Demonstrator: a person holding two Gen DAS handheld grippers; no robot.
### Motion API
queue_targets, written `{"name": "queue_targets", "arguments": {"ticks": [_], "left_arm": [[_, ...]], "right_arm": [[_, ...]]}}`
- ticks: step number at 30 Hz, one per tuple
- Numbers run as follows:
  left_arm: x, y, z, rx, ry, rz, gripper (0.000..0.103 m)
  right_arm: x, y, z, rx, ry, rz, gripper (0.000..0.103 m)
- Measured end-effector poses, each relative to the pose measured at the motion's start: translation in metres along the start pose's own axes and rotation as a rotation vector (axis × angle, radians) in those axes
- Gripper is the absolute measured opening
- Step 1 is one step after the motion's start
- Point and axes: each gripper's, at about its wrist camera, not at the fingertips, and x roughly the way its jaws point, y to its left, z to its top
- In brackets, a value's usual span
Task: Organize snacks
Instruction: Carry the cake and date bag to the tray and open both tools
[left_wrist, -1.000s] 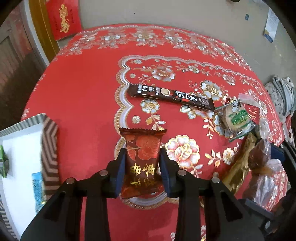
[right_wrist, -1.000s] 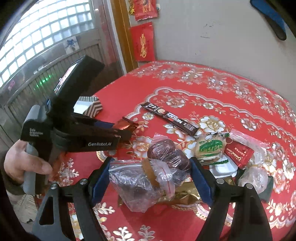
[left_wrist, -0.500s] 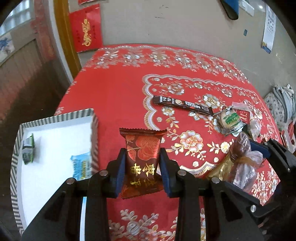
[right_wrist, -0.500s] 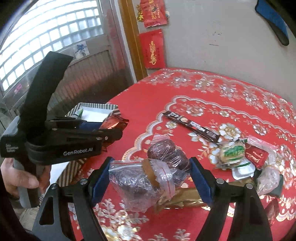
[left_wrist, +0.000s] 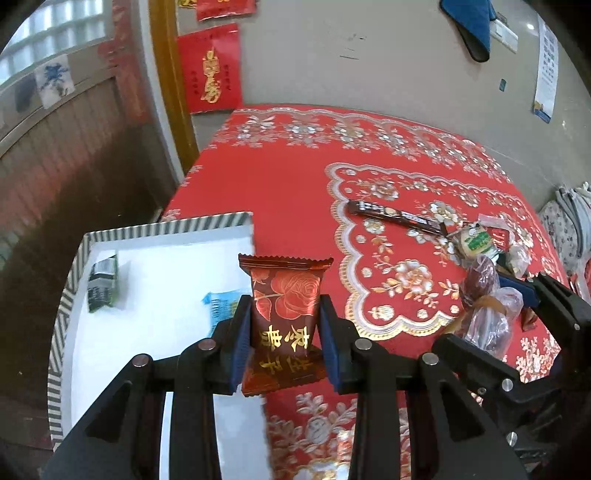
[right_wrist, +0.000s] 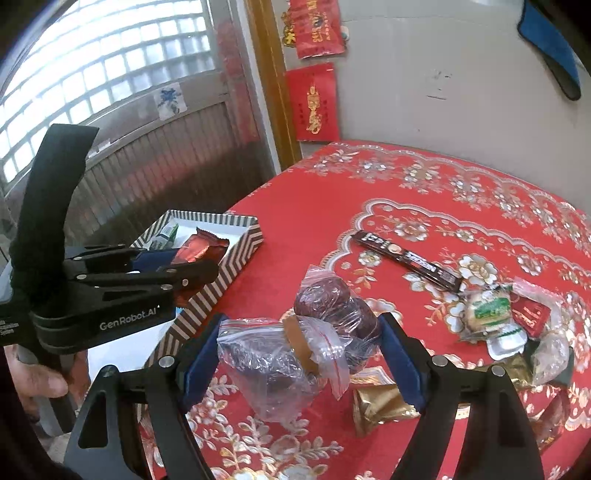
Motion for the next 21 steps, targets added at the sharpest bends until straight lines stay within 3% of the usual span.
{"name": "queue_targets", "arguments": {"ticks": [21], "left_arm": [[0.004,0.084,-0.027,-0.113,0.012,0.072,0.032]], "right_arm": [[0.039,0.066,0.019,-0.097,0.047,0.068,0.082]]}}
